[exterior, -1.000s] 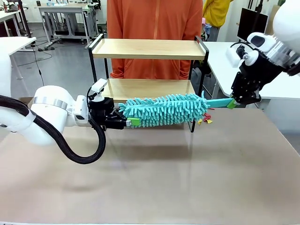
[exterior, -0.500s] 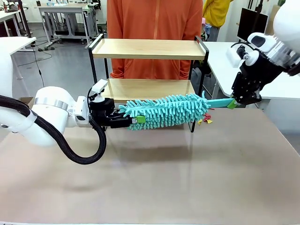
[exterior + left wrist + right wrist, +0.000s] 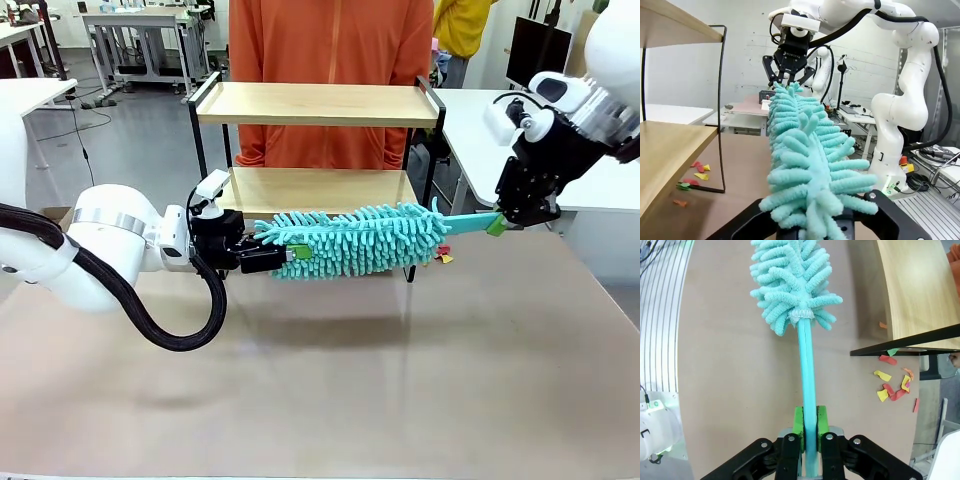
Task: Clean the shelf.
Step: Hand the Duster back to the human.
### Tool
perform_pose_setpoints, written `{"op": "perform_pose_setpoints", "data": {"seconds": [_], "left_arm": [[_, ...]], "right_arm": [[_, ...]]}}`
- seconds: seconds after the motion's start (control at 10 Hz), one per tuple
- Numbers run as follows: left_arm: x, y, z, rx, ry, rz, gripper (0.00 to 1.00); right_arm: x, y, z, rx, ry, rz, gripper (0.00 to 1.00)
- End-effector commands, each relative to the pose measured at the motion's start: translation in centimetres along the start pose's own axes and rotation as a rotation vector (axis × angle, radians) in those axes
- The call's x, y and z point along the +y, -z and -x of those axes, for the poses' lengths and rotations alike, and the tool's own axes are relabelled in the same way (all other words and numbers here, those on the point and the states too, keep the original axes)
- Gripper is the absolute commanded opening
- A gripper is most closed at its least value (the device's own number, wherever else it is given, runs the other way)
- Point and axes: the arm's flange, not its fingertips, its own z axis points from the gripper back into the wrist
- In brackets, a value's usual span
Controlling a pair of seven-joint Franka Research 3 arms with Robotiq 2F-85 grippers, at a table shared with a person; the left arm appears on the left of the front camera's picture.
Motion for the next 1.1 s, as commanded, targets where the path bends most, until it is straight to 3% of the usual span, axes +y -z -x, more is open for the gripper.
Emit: {"op": "perform_pose_setpoints", "data": {"seconds": [0.0, 0.2, 0.3, 0.4, 0.5, 0.6, 0.8, 1.0], "left_arm": [[-0.4, 0.7, -0.2, 0.004, 0.018, 0.056, 0.00], [0.0, 0.0, 0.0, 0.001, 0.001, 0.002, 0.00], [0.0, 0.0, 0.0, 0.001, 0.001, 0.002, 0.00], [0.0, 0.0, 0.0, 0.001, 0.001, 0.002, 0.00], [0.0, 0.0, 0.0, 0.001, 0.001, 0.002, 0.00], [0.0, 0.0, 0.0, 0.001, 0.001, 0.002, 0.00], [0.0, 0.0, 0.0, 0.001, 0.001, 0.002, 0.00], [0.0, 0.0, 0.0, 0.001, 0.001, 0.002, 0.00]], "right_arm": [[-0.2, -0.2, -0.3, -0.009, 0.003, 0.024, 0.13], [-0.2, -0.2, -0.3, -0.009, 0.003, 0.024, 0.13], [0.0, 0.0, 0.0, 0.000, 0.000, -0.001, 0.70], [0.1, -1.5, 0.1, -0.062, 0.006, 0.009, 0.71], [0.3, -3.3, 0.4, -0.109, 0.022, 0.046, 1.00], [0.7, -5.3, 1.0, -0.165, 0.059, 0.097, 1.00], [1.2, -8.9, 3.7, -0.401, 0.171, 0.139, 0.95], [2.3, -11.0, 7.3, -0.633, 0.280, 0.164, 1.00]]}}
